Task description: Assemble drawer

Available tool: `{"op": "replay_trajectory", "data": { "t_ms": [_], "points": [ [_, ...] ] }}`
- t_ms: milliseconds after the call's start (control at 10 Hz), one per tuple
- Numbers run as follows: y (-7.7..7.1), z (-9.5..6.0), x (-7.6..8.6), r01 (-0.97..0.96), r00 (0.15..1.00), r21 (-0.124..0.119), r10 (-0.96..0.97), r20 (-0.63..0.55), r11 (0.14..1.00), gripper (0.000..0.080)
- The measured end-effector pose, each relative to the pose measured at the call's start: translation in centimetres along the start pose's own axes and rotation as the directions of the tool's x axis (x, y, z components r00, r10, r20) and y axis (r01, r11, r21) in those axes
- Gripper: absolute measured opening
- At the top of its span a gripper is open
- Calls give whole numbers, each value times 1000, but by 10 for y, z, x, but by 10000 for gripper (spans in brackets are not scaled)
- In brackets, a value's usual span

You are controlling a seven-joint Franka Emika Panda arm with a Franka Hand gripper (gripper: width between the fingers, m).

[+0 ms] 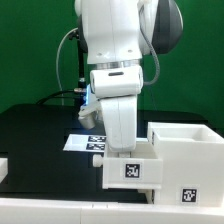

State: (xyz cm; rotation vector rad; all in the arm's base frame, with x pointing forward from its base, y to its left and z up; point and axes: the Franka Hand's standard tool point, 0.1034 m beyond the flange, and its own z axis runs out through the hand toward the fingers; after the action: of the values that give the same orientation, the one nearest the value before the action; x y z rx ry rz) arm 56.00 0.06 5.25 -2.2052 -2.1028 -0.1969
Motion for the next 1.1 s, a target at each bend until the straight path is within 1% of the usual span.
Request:
{"op": "replay_trajectory", "data": {
  "t_ms": [300, 400, 700, 800, 900, 1000, 1100],
  "points": [
    [0, 0, 0, 0, 1000, -2, 0, 0, 1000, 38],
    [1, 1, 0, 0, 1000, -16, 0, -1, 1000, 38],
    [1, 1, 0, 0, 1000, -15, 0, -1, 1000, 38],
    [0, 1, 0, 0, 1000, -1, 0, 0, 1000, 38],
    [-1, 0, -1, -1, 1000, 18, 1, 0, 1000, 38],
    [-1, 1, -1, -1, 1000, 16, 1, 0, 1000, 38],
    [-2, 1, -1, -1, 1000, 24, 1, 0, 1000, 38]
  ]
}}
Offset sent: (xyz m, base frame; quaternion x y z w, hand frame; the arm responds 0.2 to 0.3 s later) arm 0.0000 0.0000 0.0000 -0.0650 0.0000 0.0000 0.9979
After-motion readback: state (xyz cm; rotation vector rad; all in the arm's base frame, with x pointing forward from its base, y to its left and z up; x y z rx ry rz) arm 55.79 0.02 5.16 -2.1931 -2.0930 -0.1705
